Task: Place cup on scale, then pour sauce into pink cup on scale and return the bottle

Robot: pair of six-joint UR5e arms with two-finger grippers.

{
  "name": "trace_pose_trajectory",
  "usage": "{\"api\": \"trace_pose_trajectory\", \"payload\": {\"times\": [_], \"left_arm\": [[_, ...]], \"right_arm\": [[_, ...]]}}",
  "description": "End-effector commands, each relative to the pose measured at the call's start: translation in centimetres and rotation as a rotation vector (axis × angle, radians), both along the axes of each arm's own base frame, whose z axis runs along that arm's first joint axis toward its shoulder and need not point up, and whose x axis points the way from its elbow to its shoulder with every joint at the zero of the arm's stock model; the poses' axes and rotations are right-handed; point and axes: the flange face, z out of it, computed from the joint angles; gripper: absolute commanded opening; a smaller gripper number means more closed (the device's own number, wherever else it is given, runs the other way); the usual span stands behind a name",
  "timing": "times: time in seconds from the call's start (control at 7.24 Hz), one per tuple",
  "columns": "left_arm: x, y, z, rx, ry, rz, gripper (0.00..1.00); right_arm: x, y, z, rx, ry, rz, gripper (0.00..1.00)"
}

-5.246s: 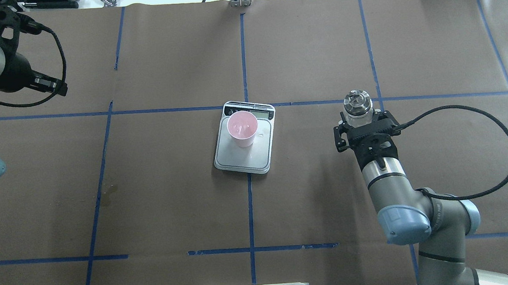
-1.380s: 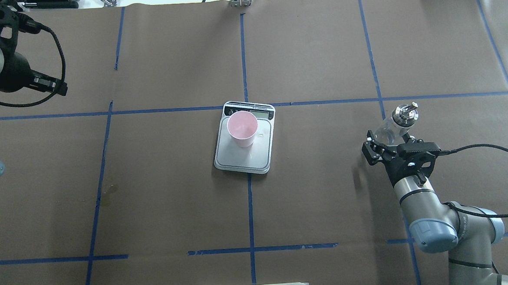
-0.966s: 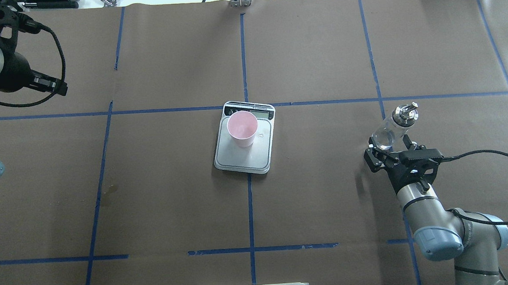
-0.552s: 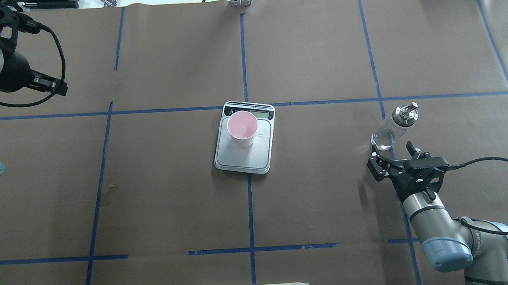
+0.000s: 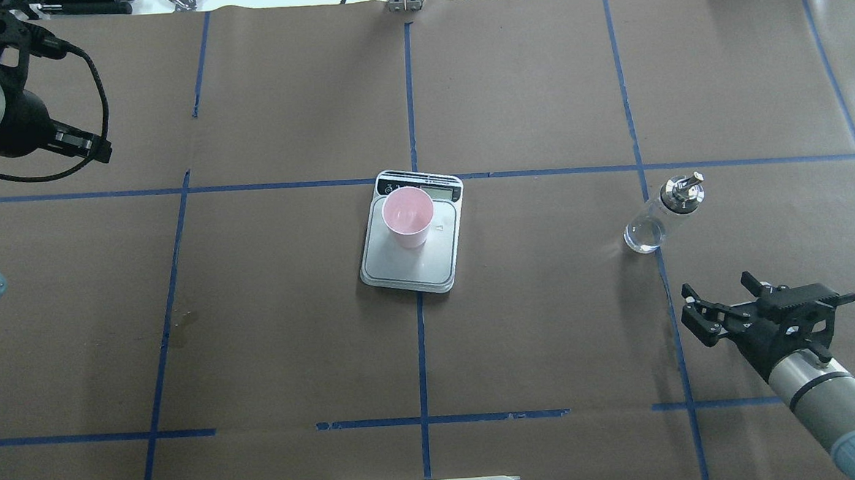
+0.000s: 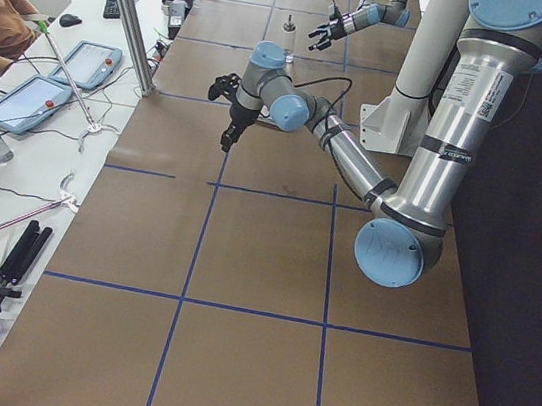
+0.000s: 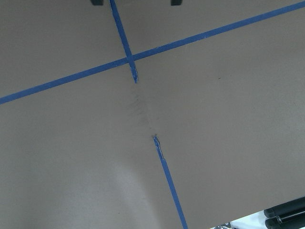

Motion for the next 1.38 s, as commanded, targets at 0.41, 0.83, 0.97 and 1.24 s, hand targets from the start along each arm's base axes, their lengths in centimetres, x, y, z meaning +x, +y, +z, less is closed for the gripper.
{"api": "trace_pose_trajectory", "payload": {"times": [0.41, 0.83, 0.97, 1.24], "left_arm": [[-6.6, -2.8, 4.5, -0.016, 0.013, 0.095, 0.57], [-16.2, -7.2, 12.7, -0.032, -0.017, 0.137, 0.57], [-18.6, -8.0, 15.1, -0.028, -0.042, 0.148, 0.57], [-23.1, -8.8, 20.7, -0.074, -0.047, 0.155, 0.57]], "right_arm": [[15.1, -9.8, 3.8, -0.322, 0.004, -0.359, 1.00], [27.6, -21.3, 5.3, -0.502, 0.021, -0.447, 1.00], [29.7, -22.7, 6.0, -0.486, 0.134, -0.533, 1.00], [36.5, -28.5, 2.4, -0.524, 0.282, -0.692, 1.00]]}}
